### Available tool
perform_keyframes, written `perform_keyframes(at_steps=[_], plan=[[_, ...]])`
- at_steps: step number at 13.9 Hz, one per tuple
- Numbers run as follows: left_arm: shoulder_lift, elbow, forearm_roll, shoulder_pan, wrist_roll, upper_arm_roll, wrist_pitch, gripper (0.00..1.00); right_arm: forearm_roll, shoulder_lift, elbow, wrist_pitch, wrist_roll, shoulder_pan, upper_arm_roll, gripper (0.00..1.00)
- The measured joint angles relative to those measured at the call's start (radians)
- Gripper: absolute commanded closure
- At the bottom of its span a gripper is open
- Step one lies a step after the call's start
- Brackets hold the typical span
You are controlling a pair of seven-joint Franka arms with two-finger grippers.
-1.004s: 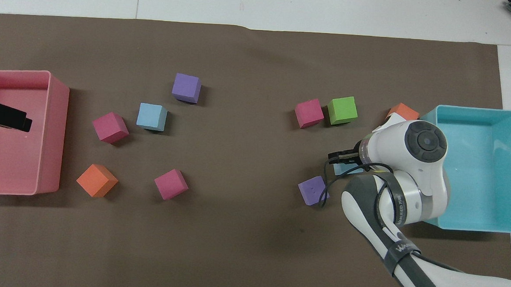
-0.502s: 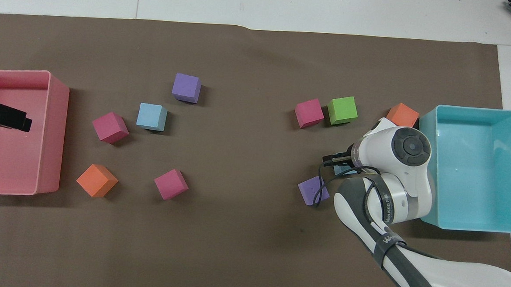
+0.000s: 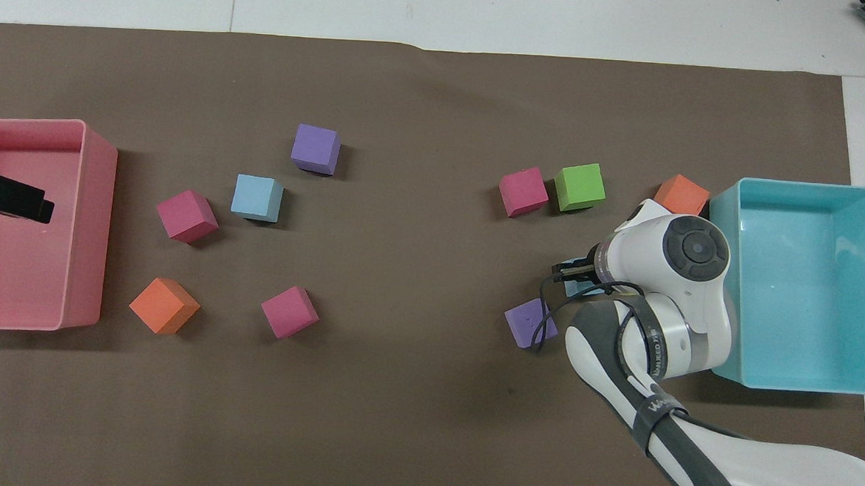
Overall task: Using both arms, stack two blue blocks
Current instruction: 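Reach the right gripper to the light blue cube and grasp it, then lift the light blue cube with the right gripper toward table center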
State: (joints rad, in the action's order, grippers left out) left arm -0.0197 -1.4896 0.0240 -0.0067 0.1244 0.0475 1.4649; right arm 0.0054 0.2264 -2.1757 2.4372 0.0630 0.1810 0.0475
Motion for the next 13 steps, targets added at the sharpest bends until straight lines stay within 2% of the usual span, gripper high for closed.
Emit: perform_keyframes(at_steps=[3,10,13], plan=[[0.0,0.0,0.0,0.0,0.0,0.0,0.0,0.0,0.0,-0.001,0.02,-0.029,0.0,0.0,0.0,1.0],[0.0,0.0,0.0,0.0,0.0,0.0,0.0,0.0,0.0,-0.067,0.194,-0.321,0.0,0.0,0.0,1.0],[0.0,0.0,0.0,0.0,0.0,0.0,0.0,0.0,0.001,-0.071,0.246,-0.359,0.018,0.011,0.0,1.0]])
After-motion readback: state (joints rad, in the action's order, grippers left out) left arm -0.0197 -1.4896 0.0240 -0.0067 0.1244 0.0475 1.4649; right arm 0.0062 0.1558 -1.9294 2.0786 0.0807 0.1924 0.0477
